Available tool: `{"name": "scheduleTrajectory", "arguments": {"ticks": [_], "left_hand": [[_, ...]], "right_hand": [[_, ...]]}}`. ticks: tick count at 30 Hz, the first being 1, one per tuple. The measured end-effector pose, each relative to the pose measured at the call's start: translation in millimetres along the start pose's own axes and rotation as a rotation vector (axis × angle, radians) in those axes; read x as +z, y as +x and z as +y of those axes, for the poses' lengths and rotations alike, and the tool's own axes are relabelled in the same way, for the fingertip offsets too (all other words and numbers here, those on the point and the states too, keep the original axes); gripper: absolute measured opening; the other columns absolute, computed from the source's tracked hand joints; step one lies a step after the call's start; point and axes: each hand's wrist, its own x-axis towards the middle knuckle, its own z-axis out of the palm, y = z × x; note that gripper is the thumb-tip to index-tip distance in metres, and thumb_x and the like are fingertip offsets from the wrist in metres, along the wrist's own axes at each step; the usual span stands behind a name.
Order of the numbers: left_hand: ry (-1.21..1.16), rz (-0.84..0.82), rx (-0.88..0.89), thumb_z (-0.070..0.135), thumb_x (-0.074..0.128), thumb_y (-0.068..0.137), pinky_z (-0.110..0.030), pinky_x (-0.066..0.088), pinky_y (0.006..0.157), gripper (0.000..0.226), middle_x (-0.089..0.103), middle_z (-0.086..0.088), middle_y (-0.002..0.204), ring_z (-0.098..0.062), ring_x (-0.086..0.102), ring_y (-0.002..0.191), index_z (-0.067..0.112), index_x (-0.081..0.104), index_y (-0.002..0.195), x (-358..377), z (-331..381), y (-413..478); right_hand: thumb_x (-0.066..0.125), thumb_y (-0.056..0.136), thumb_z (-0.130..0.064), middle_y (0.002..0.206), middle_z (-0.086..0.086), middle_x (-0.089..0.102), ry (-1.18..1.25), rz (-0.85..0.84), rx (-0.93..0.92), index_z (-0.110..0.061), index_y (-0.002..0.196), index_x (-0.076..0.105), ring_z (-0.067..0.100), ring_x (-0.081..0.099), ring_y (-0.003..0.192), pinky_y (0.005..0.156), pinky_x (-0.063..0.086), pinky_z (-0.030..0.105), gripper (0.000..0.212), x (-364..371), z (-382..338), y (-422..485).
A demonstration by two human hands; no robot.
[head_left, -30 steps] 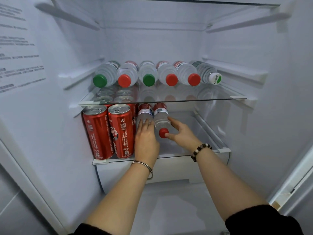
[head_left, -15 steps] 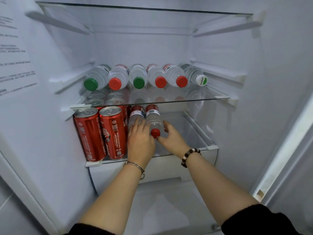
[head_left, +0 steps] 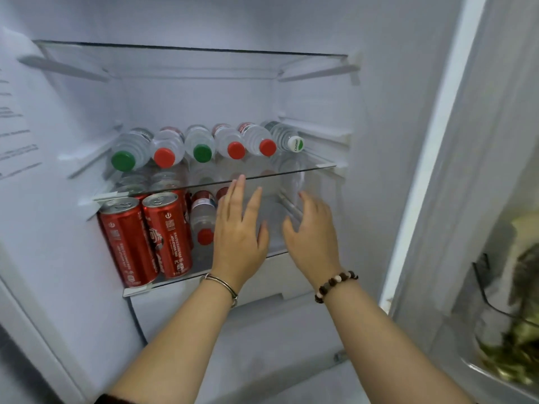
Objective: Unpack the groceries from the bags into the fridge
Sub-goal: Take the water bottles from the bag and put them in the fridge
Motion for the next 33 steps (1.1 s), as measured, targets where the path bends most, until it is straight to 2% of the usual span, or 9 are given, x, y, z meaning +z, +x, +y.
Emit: {"name": "scheduleTrajectory", "arguments": {"ticks": [3,6,11,14,17,21,25,30,33], "left_hand": [[-0.064,0.050,0.036,0.025,0.045,0.090,-0.053,0.022,0.113,0.055,0.019,-0.020,0.154,-0.032,0.015,0.144,0.009,0.032,0.141,-2,32,10],[-0.153,0.127,0.104,0.029,0.041,0.094,-0.051,0.022,0.114,0.052,0.019,-0.021,0.153,-0.032,0.015,0.144,0.008,0.032,0.141,-6,62,20],[-0.299,0.218,0.159,0.026,0.042,0.095,-0.053,0.022,0.114,0.051,0.019,-0.024,0.152,-0.035,0.016,0.143,0.008,0.029,0.141,-19,109,39],[-0.363,0.231,0.187,0.023,0.044,0.095,-0.051,0.018,0.116,0.052,0.018,-0.023,0.153,-0.032,0.013,0.144,0.011,0.025,0.142,-30,145,46],[-0.442,0.246,0.216,0.027,0.039,0.097,-0.051,0.019,0.116,0.049,0.019,-0.023,0.152,-0.033,0.015,0.144,0.010,0.027,0.141,-43,187,49],[-0.509,0.235,0.284,0.027,0.038,0.095,-0.046,0.020,0.116,0.049,0.021,-0.021,0.151,-0.033,0.018,0.143,0.008,0.030,0.140,-54,247,41],[-0.578,0.174,0.314,0.027,0.037,0.094,-0.044,0.019,0.116,0.048,0.020,-0.014,0.153,-0.028,0.016,0.143,0.014,0.029,0.139,-58,323,21],[-0.664,0.105,0.380,0.027,0.037,0.092,-0.045,0.019,0.116,0.050,0.025,-0.015,0.153,-0.027,0.015,0.144,0.012,0.033,0.139,-65,427,-6],[-0.750,0.088,0.418,0.028,0.038,0.092,-0.049,0.022,0.114,0.049,0.027,-0.017,0.152,-0.029,0.016,0.144,0.011,0.036,0.138,-72,495,-22]], "right_hand": [[0.055,0.090,-0.020,0.145,0.012,0.037,-0.129,0.057,-0.054,-0.005,0.139,0.037,0.025,0.028,0.137,0.116,0.020,0.034,0.054,-37,-11,-6],[0.052,0.091,-0.022,0.151,0.011,0.028,-0.184,0.106,-0.080,-0.008,0.142,0.033,0.023,0.021,0.141,0.118,0.017,0.034,0.056,-77,-25,-13],[0.042,0.089,-0.028,0.144,0.016,0.039,-0.348,0.328,-0.200,-0.005,0.135,0.043,0.030,0.032,0.136,0.113,0.028,0.041,0.051,-144,-50,-26],[0.038,0.089,-0.031,0.143,0.017,0.041,-0.403,0.388,-0.225,-0.006,0.134,0.043,0.031,0.031,0.137,0.111,0.031,0.048,0.053,-182,-56,-36],[0.040,0.089,-0.029,0.143,0.017,0.041,-0.478,0.436,-0.229,-0.005,0.135,0.043,0.031,0.031,0.137,0.110,0.032,0.048,0.052,-219,-54,-51],[0.038,0.089,-0.030,0.141,0.019,0.043,-0.544,0.455,-0.173,-0.004,0.133,0.045,0.032,0.033,0.136,0.109,0.033,0.048,0.052,-267,-35,-76],[0.039,0.089,-0.030,0.142,0.019,0.043,-0.632,0.473,-0.088,-0.005,0.133,0.046,0.033,0.033,0.136,0.109,0.033,0.050,0.052,-332,-8,-113],[0.043,0.087,-0.028,0.142,0.020,0.042,-0.739,0.535,0.026,-0.003,0.134,0.046,0.034,0.033,0.136,0.110,0.032,0.050,0.053,-425,26,-174],[0.037,0.086,-0.030,0.142,0.020,0.041,-0.808,0.569,0.097,-0.002,0.132,0.046,0.034,0.033,0.136,0.110,0.031,0.051,0.055,-480,44,-219]]}}
